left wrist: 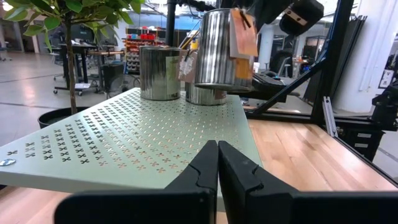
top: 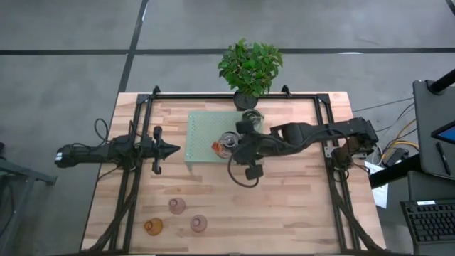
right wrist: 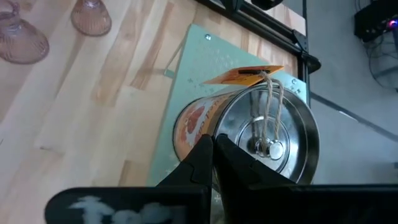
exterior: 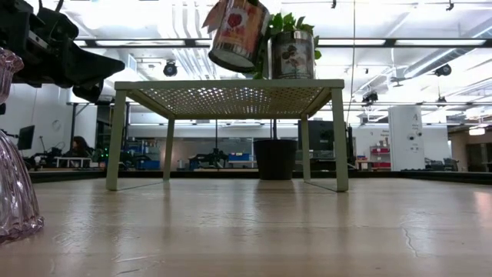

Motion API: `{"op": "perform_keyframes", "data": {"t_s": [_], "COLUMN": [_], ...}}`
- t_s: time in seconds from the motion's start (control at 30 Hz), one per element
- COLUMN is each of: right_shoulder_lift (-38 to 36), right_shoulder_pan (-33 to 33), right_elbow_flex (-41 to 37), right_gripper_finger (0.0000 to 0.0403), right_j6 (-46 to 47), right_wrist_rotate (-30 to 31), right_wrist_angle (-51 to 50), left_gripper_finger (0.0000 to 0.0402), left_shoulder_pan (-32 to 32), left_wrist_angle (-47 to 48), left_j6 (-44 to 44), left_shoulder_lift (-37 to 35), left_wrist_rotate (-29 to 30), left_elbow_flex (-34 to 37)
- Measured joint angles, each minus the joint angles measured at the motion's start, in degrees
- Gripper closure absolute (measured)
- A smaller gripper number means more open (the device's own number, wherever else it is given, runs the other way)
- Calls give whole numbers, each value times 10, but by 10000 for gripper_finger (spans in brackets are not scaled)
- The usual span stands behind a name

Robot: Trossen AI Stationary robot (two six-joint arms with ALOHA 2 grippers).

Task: Pick & Place candle stick holders
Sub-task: Put the silver scented candle on the shelf

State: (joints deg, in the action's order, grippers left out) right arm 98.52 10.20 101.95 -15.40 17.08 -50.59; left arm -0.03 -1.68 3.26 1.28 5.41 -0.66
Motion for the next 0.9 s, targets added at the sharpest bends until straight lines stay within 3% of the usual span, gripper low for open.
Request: {"op": "perform_keyframes", "data": {"t_s": [0.27, 0.53, 0.9], "right_shoulder_lift": [0, 47, 120], "right_shoulder_pan": [-9, -12, -27], "right_elbow_flex": [-13, -6, 122], "right_gripper_finger": [395, 395, 396], "right_j6": [-10, -31, -33], "right_wrist_rotate": [-6, 0, 28], "right_wrist_angle": [5, 18, -94], "left_gripper_finger": [392, 392, 392], "left_shoulder_pan": [0, 0, 0], "left_wrist_angle": [0, 0, 0], "left_j6": [0, 0, 0], "left_shoulder_lift": [0, 0, 0], "left_wrist_rotate": [0, 0, 0], "left_elbow_flex": [0, 0, 0]}}
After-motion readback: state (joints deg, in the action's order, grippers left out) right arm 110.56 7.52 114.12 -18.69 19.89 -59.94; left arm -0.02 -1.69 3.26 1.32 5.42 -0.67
